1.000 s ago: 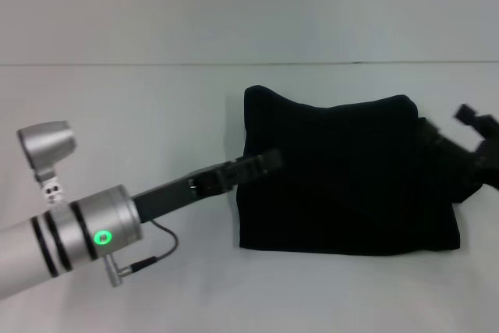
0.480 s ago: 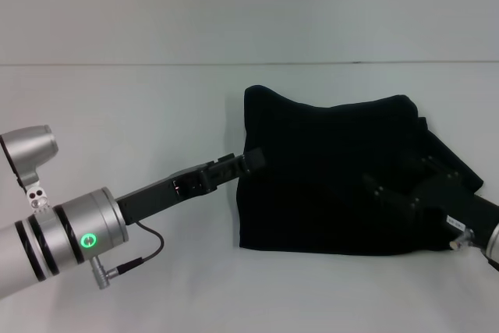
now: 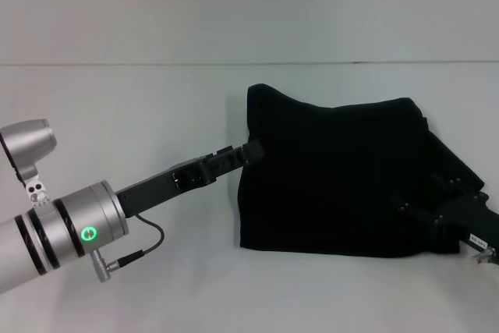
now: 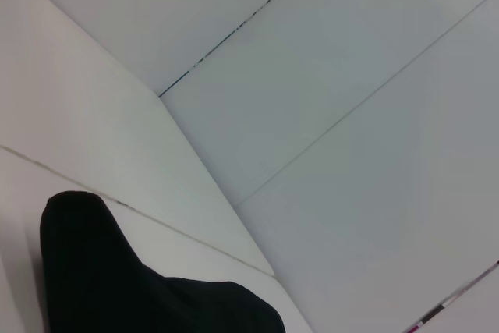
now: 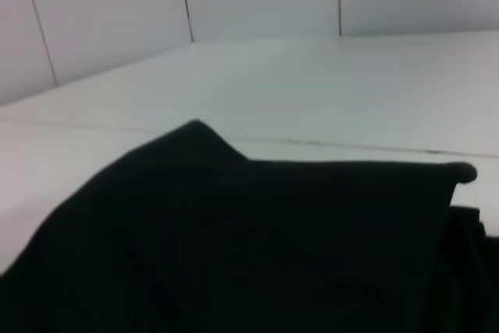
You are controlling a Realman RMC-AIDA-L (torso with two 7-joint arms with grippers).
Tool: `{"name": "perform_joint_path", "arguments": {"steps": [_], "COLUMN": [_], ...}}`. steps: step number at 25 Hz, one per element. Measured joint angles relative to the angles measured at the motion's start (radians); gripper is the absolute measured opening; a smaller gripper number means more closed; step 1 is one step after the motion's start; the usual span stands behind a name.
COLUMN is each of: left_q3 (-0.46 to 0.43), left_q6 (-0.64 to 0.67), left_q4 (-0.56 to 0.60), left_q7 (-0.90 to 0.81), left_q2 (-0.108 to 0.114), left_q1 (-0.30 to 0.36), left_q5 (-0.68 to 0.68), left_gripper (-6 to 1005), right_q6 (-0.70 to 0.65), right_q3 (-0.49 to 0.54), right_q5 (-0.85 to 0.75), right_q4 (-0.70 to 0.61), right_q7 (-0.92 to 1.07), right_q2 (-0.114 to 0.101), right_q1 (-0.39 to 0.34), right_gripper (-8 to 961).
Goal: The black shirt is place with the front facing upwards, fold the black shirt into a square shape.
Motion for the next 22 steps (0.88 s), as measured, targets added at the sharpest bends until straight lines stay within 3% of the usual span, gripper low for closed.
{"name": "perform_joint_path", "arguments": {"steps": [9, 16, 22], "left_q3": [0.011, 0.084, 0.173], "left_q6": [-0.013, -0.078, -0.100], "left_q4": [0.004, 0.095, 0.148], "left_q7": [-0.043, -0.434, -0.673], "left_q2": [0.002, 0.010, 0.018], "left_q1": [-0.005, -0.017, -0.050], "left_q5": [0.002, 0.153, 0.266], "left_gripper": [949, 949, 949], "right_q6": [-0.195, -0.477, -0.584], "right_q3": [0.040, 0.030, 0.030], "right_q5": [0.001, -0.037, -0.180], "right_q4": [-0.052, -0.129, -0.149], "right_q7": [0.001, -0.016, -0.081], "right_q2": [-0.005, -0.006, -0.008], "right_q1": [-0.074, -0.194, -0.233], "right_gripper": [927, 927, 927]}}
